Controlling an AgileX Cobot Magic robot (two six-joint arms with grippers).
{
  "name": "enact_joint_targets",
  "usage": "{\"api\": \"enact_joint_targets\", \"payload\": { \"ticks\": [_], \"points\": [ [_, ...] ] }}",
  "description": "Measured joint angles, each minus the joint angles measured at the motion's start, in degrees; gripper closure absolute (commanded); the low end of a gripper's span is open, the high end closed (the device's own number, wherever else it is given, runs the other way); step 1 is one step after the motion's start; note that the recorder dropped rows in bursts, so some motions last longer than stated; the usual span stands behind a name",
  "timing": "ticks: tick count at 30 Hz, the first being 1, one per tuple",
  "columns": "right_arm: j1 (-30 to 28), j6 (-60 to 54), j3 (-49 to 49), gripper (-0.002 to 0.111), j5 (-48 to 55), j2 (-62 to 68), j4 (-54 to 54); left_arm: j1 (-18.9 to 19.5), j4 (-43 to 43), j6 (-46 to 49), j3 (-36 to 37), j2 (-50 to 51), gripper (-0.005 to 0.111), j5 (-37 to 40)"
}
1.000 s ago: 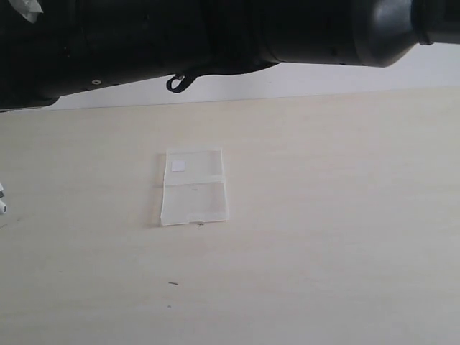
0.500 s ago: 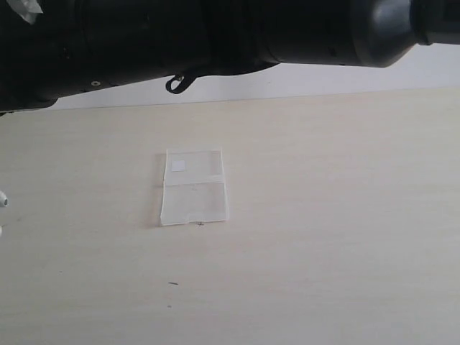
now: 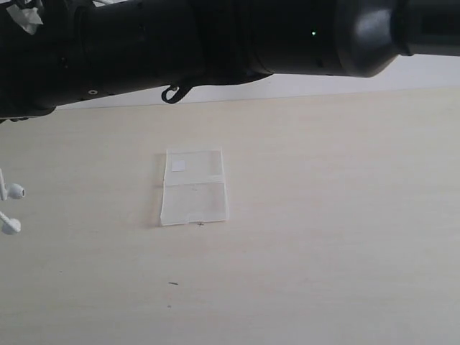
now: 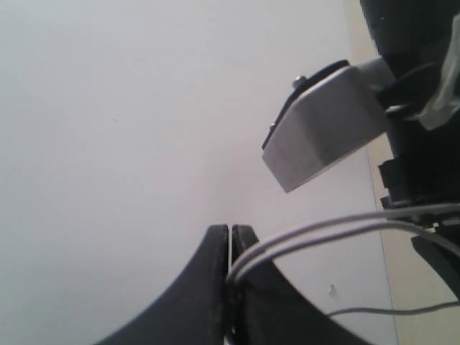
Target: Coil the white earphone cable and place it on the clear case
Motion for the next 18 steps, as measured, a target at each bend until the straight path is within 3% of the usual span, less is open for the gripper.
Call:
{"api": "enact_joint_targets", "payload": {
  "ticks": [3,8,18],
  "points": [
    [0.0,-0.14,0.0,0.083,0.0,0.0,0.0,0.0,0.0,0.0,0.0,0.0,0.107,0.0],
    [0.0,-0.24,0.0,0.062,-0.33,0.0,0.18,0.0,0.0,0.0,0.0,0.0,0.107,0.0],
    [0.0,-0.39,0.0,0.06,-0.44,-0.11,0.18,0.0,0.0,0.0,0.0,0.0,0.107,0.0]
  ]
}}
